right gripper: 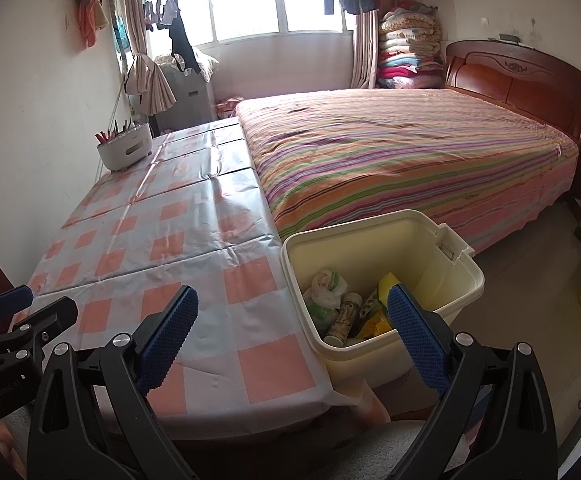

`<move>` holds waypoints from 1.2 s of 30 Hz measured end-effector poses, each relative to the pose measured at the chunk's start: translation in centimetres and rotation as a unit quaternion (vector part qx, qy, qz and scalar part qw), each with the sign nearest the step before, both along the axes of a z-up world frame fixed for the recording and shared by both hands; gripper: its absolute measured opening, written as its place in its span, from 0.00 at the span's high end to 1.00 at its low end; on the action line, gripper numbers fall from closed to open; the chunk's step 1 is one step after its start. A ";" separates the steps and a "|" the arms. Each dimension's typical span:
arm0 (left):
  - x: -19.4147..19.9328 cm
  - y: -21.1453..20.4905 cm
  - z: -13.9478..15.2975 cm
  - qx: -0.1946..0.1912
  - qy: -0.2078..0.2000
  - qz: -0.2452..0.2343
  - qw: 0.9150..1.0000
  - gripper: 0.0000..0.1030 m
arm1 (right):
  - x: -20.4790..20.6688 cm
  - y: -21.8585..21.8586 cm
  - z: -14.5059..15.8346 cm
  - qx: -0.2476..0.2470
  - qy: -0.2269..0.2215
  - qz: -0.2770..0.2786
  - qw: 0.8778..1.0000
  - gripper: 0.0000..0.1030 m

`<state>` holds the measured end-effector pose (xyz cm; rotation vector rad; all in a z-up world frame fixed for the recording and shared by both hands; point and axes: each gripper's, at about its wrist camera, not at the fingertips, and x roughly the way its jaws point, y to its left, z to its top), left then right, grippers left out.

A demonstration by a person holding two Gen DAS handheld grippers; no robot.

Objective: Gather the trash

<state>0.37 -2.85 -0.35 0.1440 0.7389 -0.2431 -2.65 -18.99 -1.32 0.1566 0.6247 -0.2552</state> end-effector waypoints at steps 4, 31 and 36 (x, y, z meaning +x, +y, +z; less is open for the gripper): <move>-0.1 -0.3 0.1 0.003 -0.001 0.002 1.000 0.30 | -0.2 -0.3 -0.1 0.003 -0.001 -0.003 1.000 0.09; -1.2 -3.5 0.6 0.003 -0.018 -0.068 0.998 0.19 | -0.8 -1.6 -0.6 0.014 -0.001 -0.018 1.000 0.09; -1.4 -3.7 0.6 0.022 -0.033 -0.061 0.997 0.19 | -0.9 -1.6 -0.6 0.013 -0.001 -0.021 1.000 0.09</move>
